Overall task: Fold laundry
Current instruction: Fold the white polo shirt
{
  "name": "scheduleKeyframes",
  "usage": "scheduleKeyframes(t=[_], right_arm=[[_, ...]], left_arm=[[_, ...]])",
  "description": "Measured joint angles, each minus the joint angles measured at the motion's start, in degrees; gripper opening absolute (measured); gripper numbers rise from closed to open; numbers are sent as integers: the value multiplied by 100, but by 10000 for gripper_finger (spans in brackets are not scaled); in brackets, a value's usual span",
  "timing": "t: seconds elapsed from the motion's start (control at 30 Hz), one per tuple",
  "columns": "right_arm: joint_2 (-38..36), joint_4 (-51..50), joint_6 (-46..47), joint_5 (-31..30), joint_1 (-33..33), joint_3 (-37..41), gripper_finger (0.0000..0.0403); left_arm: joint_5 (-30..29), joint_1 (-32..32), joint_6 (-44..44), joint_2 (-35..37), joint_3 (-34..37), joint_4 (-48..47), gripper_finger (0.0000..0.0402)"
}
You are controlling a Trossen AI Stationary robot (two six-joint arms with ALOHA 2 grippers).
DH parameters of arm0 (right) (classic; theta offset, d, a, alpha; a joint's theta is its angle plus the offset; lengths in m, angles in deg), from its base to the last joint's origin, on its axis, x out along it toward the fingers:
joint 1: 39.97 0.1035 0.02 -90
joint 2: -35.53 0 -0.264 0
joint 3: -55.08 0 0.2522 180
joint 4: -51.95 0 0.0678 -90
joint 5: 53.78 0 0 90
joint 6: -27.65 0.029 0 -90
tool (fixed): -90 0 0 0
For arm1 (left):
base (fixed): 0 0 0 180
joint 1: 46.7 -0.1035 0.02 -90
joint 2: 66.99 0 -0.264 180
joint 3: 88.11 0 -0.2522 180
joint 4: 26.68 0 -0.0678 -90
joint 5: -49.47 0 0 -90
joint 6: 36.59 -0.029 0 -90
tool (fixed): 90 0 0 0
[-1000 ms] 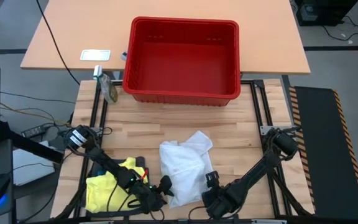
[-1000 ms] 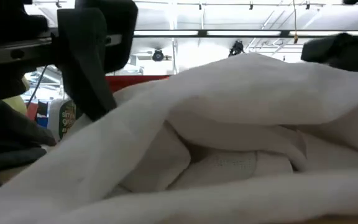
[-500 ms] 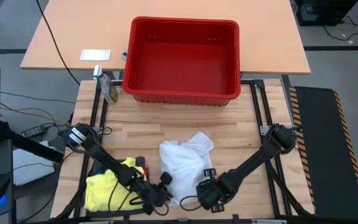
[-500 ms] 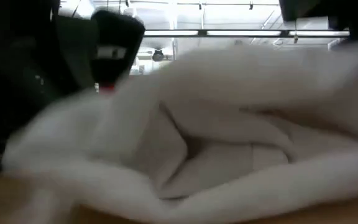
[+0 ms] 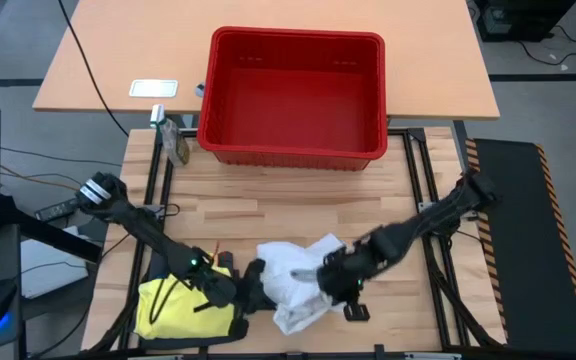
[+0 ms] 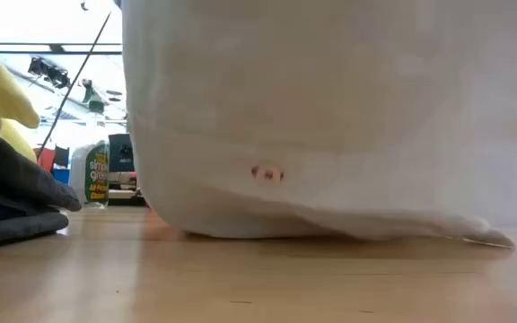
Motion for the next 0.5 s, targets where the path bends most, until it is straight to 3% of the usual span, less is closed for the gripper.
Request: scheduleKeyframes(t=[0.2,0.37,0.5], right_arm=[[-313,-6,-230,313,-844,-6,4],[-314,-376,-265,235,-1232,-7,4],[-256,-623,-374,344,-1118,93,3]], left_arm=[[-2,-288,1054,384,0,-827,8],[-5,-304,1056,389,0,-1134,8],[0,-123,1037,316,-2,-1807,4]])
